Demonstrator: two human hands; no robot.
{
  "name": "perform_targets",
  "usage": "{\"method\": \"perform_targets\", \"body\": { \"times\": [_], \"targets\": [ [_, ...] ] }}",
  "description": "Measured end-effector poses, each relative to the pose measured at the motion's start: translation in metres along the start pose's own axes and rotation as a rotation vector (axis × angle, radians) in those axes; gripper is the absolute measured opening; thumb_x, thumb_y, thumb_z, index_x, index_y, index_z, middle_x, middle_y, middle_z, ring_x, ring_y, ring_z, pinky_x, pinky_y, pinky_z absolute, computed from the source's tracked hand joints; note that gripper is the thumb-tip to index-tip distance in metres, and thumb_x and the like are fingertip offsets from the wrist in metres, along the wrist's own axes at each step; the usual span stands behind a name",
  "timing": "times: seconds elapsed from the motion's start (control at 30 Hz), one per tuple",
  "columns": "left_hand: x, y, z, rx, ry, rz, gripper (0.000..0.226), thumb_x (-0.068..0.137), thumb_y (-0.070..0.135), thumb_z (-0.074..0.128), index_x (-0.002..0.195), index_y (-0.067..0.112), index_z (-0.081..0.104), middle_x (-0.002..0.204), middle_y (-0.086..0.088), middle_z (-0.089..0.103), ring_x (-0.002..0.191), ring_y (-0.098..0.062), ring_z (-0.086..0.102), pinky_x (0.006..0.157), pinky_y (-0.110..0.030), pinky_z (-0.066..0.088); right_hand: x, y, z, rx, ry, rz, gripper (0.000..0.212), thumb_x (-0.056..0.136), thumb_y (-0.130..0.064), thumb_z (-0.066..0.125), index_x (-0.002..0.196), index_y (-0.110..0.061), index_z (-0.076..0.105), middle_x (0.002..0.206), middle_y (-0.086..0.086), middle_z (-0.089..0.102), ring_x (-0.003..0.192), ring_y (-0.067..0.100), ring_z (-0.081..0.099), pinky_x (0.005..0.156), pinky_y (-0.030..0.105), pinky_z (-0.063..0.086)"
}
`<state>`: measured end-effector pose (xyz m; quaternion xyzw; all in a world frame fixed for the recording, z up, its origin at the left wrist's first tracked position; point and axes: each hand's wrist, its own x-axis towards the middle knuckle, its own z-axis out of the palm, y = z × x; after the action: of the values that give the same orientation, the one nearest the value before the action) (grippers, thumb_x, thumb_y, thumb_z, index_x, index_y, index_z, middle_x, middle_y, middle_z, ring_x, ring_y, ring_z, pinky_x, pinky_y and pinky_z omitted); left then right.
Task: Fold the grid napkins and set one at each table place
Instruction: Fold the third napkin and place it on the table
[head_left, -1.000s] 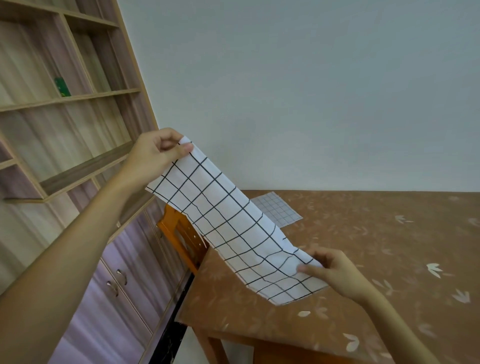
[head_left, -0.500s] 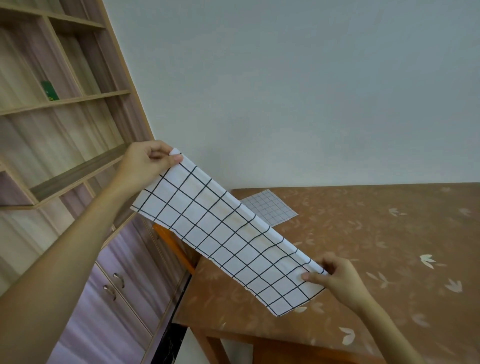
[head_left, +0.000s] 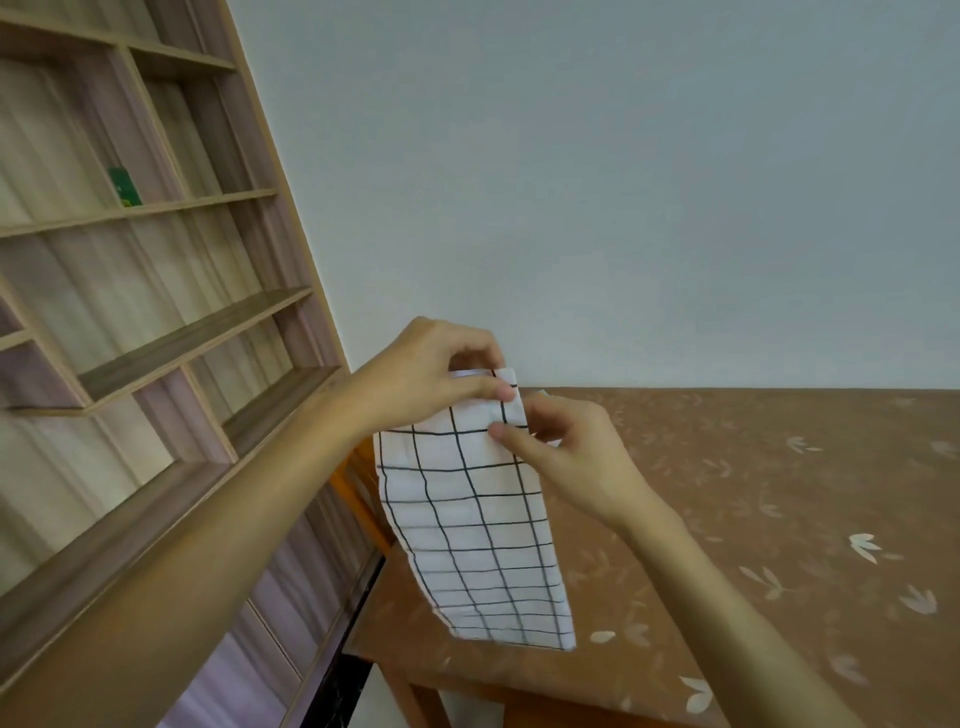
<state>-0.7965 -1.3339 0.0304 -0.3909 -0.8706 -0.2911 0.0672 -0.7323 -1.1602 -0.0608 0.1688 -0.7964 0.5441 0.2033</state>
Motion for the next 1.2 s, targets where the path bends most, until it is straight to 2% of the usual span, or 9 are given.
{"method": "perform_targets", "body": {
  "times": [0.17, 0.27, 0.37, 0.53, 0.7, 0.83, 0.9, 1.03, 1.2],
  "targets": [
    [-0.022, -0.03, -0.017, -0.183, 0.085, -0.141, 0.042, 0.06, 0.042, 0.093, 0.097, 0.033, 0.075, 0.082, -0.001, 0.075, 0.08, -0.015, 0.069, 0.081, -0.03, 0.051, -0.008, 0.013, -0.018, 0.154, 0.124, 0.043, 0.015, 0.091, -0.027, 0.072, 0.095, -0.013, 0.077, 0.092, 0.02, 0.073, 0.088, 0.036, 0.07, 0.082, 0.047, 0.055],
    [-0.035, -0.05, -0.014, -0.413, 0.065, -0.231, 0.041, 0.065, 0.023, 0.089, 0.104, 0.022, 0.076, 0.095, 0.002, 0.08, 0.085, -0.006, 0.073, 0.082, -0.02, 0.053, -0.013, 0.019, -0.029, 0.159, 0.148, 0.067, 0.014, 0.091, -0.023, 0.072, 0.092, -0.009, 0.077, 0.091, 0.017, 0.075, 0.084, 0.028, 0.072, 0.076, 0.039, 0.055],
    [-0.042, -0.065, 0.001, -0.591, 0.05, -0.301, 0.043, 0.07, 0.013, 0.084, 0.113, 0.012, 0.075, 0.11, -0.007, 0.079, 0.101, -0.021, 0.075, 0.083, -0.027, 0.06, -0.017, 0.023, -0.036, 0.199, 0.169, 0.111, 0.007, 0.09, -0.013, 0.072, 0.088, -0.012, 0.078, 0.082, 0.001, 0.078, 0.076, 0.008, 0.071, 0.071, 0.02, 0.052],
    [-0.044, -0.069, 0.018, -0.696, 0.131, -0.323, 0.032, 0.08, 0.008, 0.08, 0.111, 0.01, 0.076, 0.108, -0.008, 0.079, 0.098, -0.017, 0.075, 0.076, -0.022, 0.058, -0.019, 0.039, -0.043, 0.184, 0.177, 0.123, 0.05, 0.085, -0.043, 0.076, 0.091, 0.006, 0.066, 0.097, 0.041, 0.058, 0.072, 0.038, 0.06, 0.076, 0.036, 0.042],
    [-0.042, -0.064, 0.023, -0.723, 0.217, -0.289, 0.028, 0.077, 0.007, 0.083, 0.104, 0.012, 0.077, 0.104, -0.005, 0.08, 0.094, -0.015, 0.076, 0.075, -0.021, 0.057, -0.02, 0.033, -0.047, 0.181, 0.151, 0.168, 0.016, 0.093, -0.021, 0.068, 0.085, -0.008, 0.074, 0.065, -0.001, 0.066, 0.061, 0.005, 0.053, 0.065, 0.017, 0.043],
    [-0.041, -0.061, 0.027, -0.791, 0.283, -0.289, 0.021, 0.081, 0.009, 0.078, 0.102, 0.011, 0.076, 0.099, -0.005, 0.08, 0.088, -0.012, 0.076, 0.071, -0.018, 0.057, -0.018, 0.032, -0.044, 0.155, 0.172, 0.149, 0.028, 0.094, -0.025, 0.067, 0.074, -0.005, 0.067, 0.063, 0.009, 0.036, 0.058, 0.013, 0.03, 0.048, 0.017, 0.034],
    [-0.042, -0.061, 0.028, -0.809, 0.29, -0.291, 0.021, 0.081, 0.012, 0.078, 0.102, 0.011, 0.075, 0.099, -0.004, 0.08, 0.09, -0.012, 0.076, 0.073, -0.019, 0.057, -0.017, 0.029, -0.042, 0.168, 0.183, 0.169, 0.023, 0.093, -0.022, 0.067, 0.075, -0.007, 0.069, 0.057, 0.004, 0.044, 0.054, 0.01, 0.036, 0.043, 0.012, 0.038],
    [-0.045, -0.064, 0.027, -0.837, 0.286, -0.291, 0.023, 0.084, 0.004, 0.076, 0.106, 0.009, 0.075, 0.104, -0.006, 0.08, 0.094, -0.016, 0.076, 0.076, -0.023, 0.059, -0.016, 0.022, -0.038, 0.195, 0.19, 0.161, 0.015, 0.093, -0.016, 0.068, 0.079, -0.016, 0.074, 0.064, -0.008, 0.072, 0.061, -0.003, 0.061, 0.062, 0.011, 0.046],
    [-0.051, -0.068, 0.023, -0.893, 0.272, -0.277, 0.029, 0.085, 0.008, 0.073, 0.114, 0.009, 0.073, 0.113, -0.007, 0.078, 0.103, -0.019, 0.075, 0.083, -0.026, 0.061, -0.011, 0.011, -0.031, 0.211, 0.227, 0.098, 0.054, 0.093, -0.005, 0.065, 0.045, -0.029, 0.058, 0.037, -0.018, 0.045, 0.039, -0.004, 0.041, 0.046, 0.005, 0.031]
  ]
}}
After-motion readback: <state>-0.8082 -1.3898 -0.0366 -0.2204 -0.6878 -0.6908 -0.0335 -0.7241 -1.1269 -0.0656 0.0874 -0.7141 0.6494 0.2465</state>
